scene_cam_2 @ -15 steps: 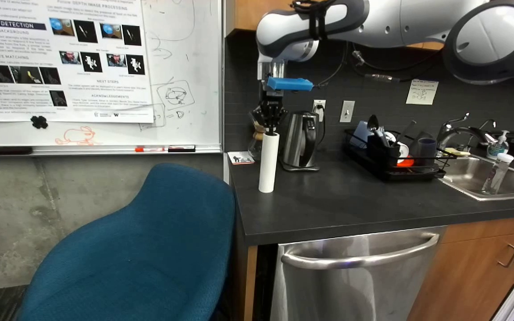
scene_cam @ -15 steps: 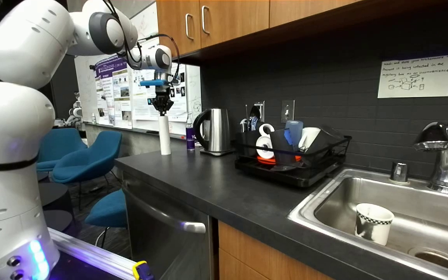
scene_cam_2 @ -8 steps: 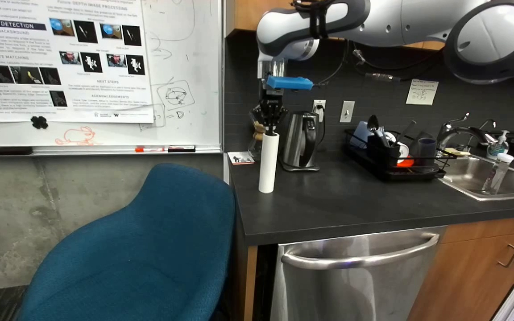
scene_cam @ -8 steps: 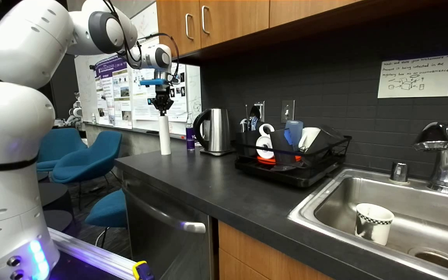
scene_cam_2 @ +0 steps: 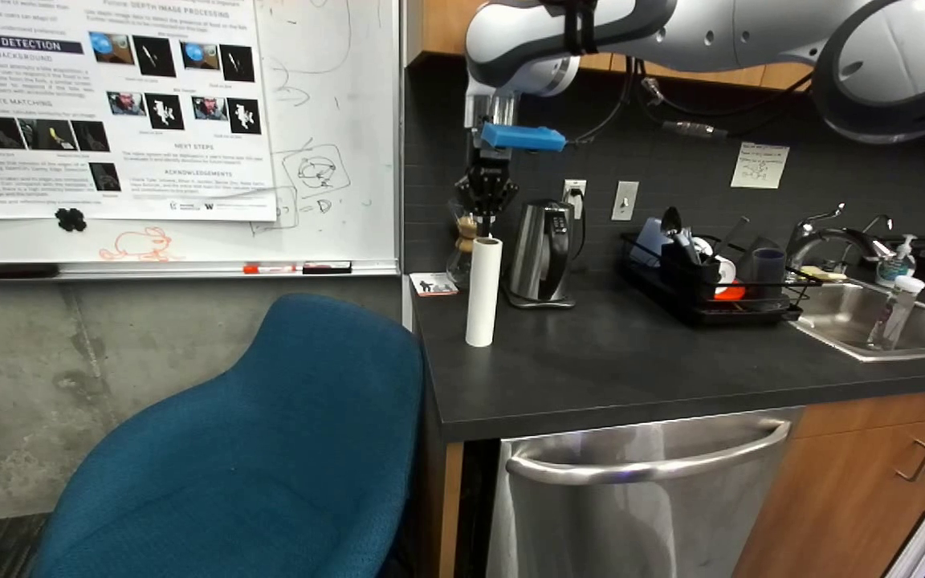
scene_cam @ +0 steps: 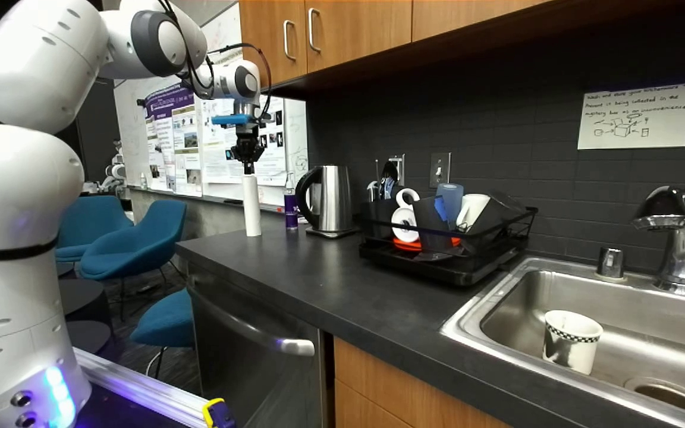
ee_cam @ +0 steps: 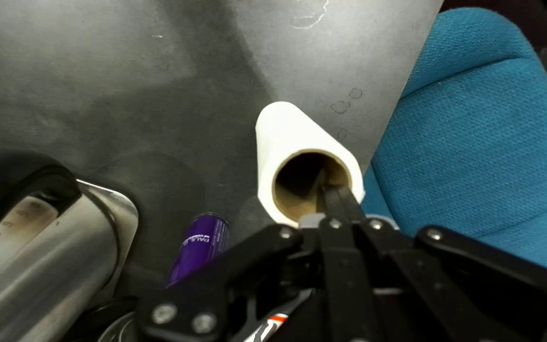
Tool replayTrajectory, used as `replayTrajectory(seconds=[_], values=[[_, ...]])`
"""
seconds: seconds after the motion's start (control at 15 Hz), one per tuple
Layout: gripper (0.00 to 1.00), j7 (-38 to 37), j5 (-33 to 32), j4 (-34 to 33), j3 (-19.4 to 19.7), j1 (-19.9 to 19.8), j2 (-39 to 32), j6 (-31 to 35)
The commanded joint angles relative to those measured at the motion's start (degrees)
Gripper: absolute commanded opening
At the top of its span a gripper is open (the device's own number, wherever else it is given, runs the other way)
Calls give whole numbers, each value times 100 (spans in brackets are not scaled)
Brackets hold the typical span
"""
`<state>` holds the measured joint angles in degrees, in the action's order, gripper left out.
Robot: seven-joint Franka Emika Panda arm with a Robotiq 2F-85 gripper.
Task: Move the paper towel roll to the left.
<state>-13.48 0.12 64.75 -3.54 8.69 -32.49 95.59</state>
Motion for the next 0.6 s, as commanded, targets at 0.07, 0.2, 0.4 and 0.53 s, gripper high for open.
replayTrajectory(seconds=[0.07,0.2,0.4,0.53], values=[[0,-148,-73,449,22,72,410,122],[0,-162,-58,574,14,77,513,174],[0,-165,-41,855,0,80,718,344],[0,-167,-21,1116,-4,75,917,501]])
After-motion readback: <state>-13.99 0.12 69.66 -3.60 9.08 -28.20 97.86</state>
